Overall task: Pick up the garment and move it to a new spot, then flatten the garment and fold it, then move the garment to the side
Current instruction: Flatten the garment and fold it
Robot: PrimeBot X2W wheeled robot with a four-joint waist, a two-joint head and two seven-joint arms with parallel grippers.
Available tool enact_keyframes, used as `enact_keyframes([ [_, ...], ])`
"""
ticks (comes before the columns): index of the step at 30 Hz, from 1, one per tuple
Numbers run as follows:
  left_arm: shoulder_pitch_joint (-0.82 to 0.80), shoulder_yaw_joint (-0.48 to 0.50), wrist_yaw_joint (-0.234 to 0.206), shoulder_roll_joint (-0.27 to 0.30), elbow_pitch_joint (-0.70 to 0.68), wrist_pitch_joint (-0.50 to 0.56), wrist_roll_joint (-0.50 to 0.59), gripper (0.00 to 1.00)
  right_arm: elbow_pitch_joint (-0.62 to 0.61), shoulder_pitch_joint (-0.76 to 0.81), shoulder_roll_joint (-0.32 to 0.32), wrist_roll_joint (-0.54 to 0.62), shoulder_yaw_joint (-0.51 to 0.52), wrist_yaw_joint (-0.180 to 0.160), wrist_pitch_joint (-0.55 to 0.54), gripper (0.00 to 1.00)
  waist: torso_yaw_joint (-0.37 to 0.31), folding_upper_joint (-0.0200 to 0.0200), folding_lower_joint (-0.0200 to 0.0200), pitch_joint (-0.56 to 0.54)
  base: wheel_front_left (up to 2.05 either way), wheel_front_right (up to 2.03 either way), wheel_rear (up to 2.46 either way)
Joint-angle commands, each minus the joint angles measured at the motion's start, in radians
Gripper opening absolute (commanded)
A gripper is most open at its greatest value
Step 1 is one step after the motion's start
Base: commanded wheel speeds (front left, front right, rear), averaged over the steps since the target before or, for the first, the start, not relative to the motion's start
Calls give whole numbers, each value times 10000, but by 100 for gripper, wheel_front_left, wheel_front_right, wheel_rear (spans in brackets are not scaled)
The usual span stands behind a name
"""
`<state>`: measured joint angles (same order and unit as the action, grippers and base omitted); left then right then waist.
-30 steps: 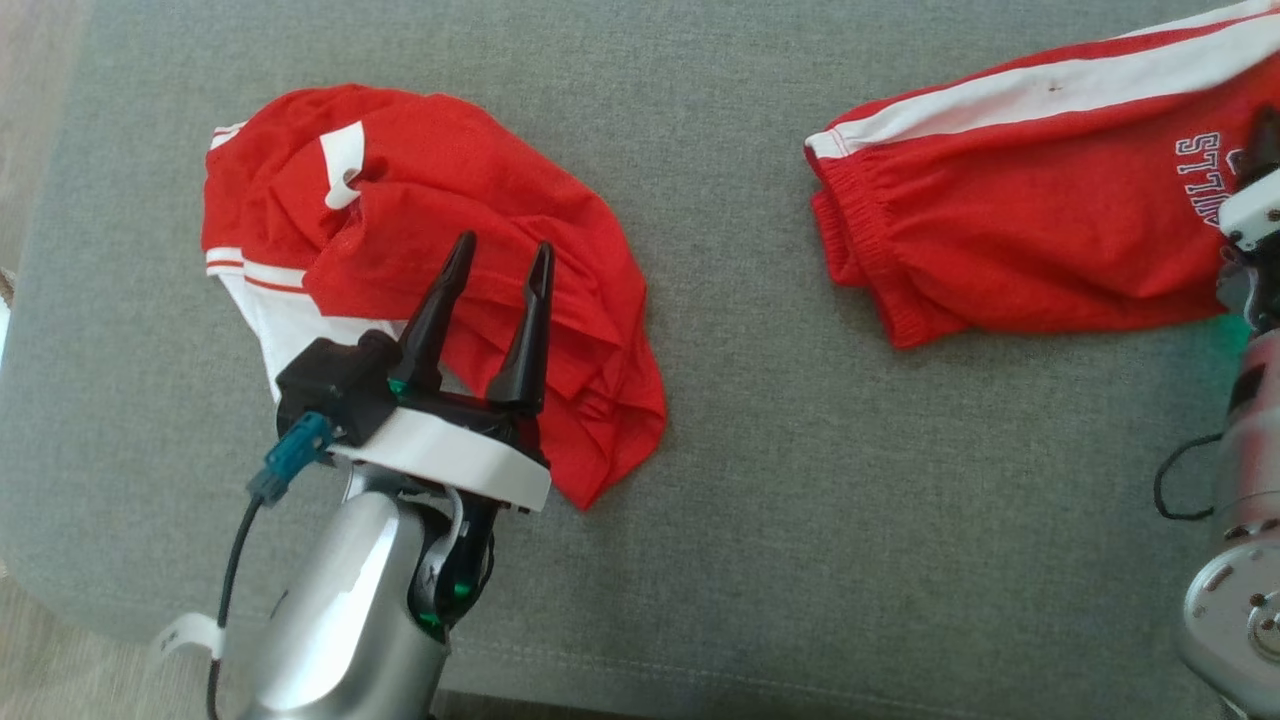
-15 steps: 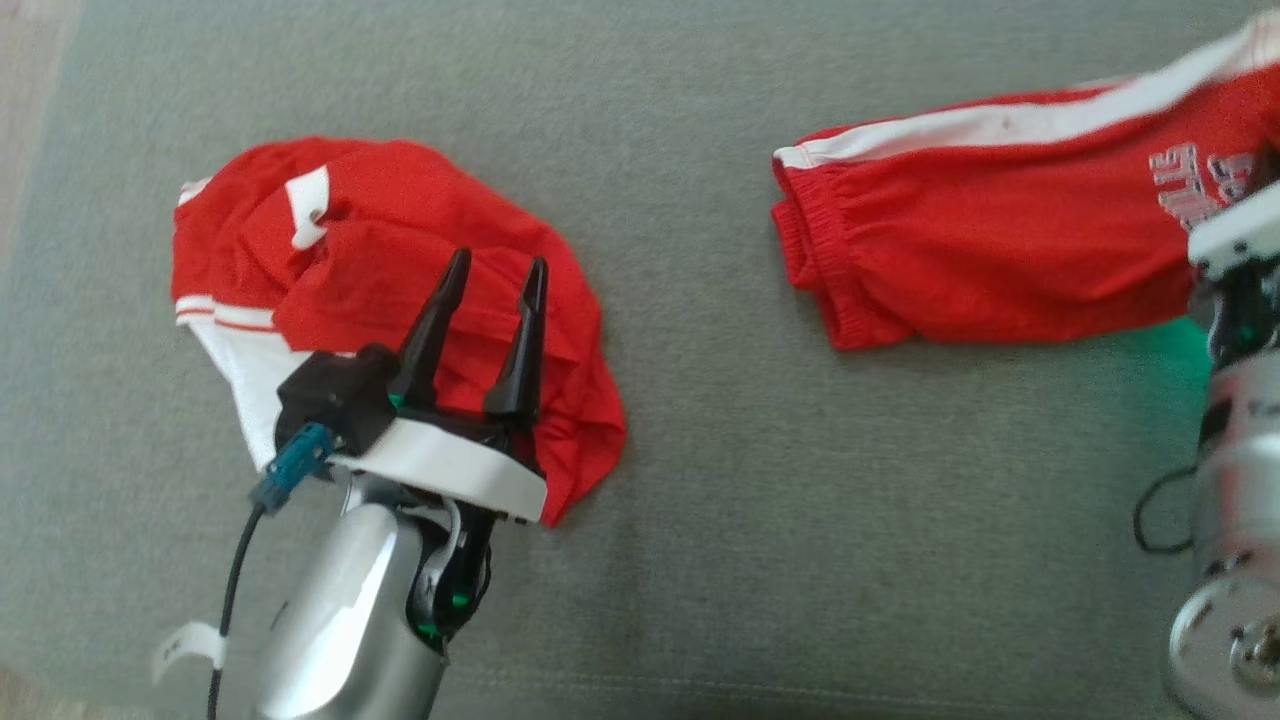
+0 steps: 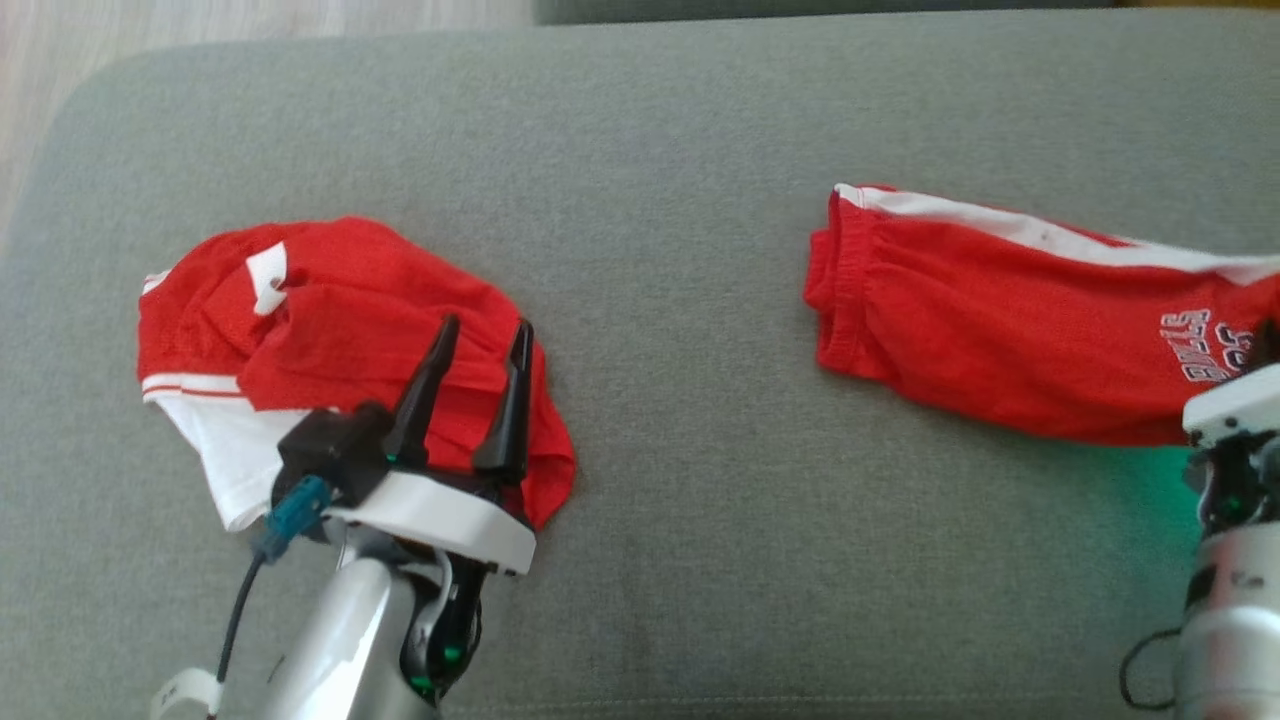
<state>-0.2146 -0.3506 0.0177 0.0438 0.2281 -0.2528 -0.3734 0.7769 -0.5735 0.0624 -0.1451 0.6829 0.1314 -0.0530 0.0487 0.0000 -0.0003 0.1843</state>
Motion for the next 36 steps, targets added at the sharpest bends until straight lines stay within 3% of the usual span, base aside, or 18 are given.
enact_keyframes([
  [1,-140,333,18,64,-308,-90,68,100,-508,-180,-8,-83,-347,-7,28,0,-65,0,3,-62,0,0,0],
  [13,-82,346,118,64,-200,-90,189,100,-1467,72,-109,-873,-1825,-7,387,0,243,0,3,-218,0,0,0],
  [27,108,220,71,64,-186,-90,79,100,-1865,662,-120,-3497,-6085,-7,745,0,815,0,3,-576,0,0,0],
  [36,142,174,16,64,-196,-90,25,100,-936,570,-121,-4155,-7671,-7,1200,0,1098,0,3,-522,0,0,0],
])
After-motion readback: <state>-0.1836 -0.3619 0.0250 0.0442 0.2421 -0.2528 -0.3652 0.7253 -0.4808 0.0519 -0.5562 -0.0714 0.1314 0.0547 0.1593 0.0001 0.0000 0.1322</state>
